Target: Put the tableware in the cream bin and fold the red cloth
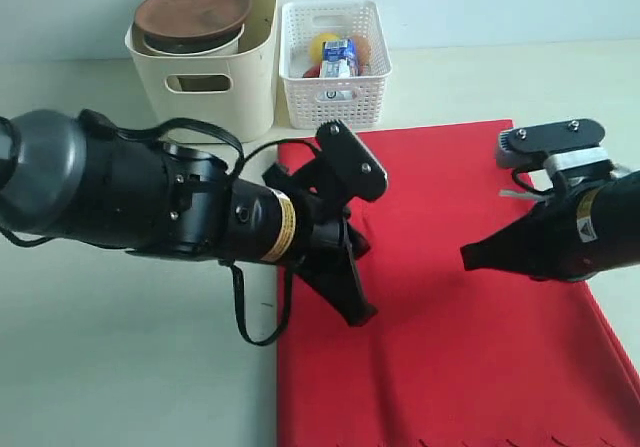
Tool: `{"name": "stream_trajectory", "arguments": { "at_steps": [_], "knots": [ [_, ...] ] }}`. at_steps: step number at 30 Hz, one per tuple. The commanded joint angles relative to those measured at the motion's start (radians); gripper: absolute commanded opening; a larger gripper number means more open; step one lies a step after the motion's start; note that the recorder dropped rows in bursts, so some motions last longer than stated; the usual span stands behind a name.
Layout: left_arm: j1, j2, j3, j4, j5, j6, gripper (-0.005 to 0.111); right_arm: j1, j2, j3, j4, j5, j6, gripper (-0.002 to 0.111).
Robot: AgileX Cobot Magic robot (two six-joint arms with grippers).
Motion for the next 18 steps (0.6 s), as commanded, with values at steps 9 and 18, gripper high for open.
{"name": "stream_trajectory", "arguments": {
  "at_steps": [9,18],
  "knots": [
    [0.019,-0.282,0.128,-0.010,0.190,-0.034,0.004,-0.003,0.169,0.002,-0.132,0.067,-0.014,0.000],
    [0.105,-0.432,0.279,-0.062,0.193,-0.064,0.004,-0.003,0.150,0.002,-0.607,0.457,0.544,0.000]
  ]
}}
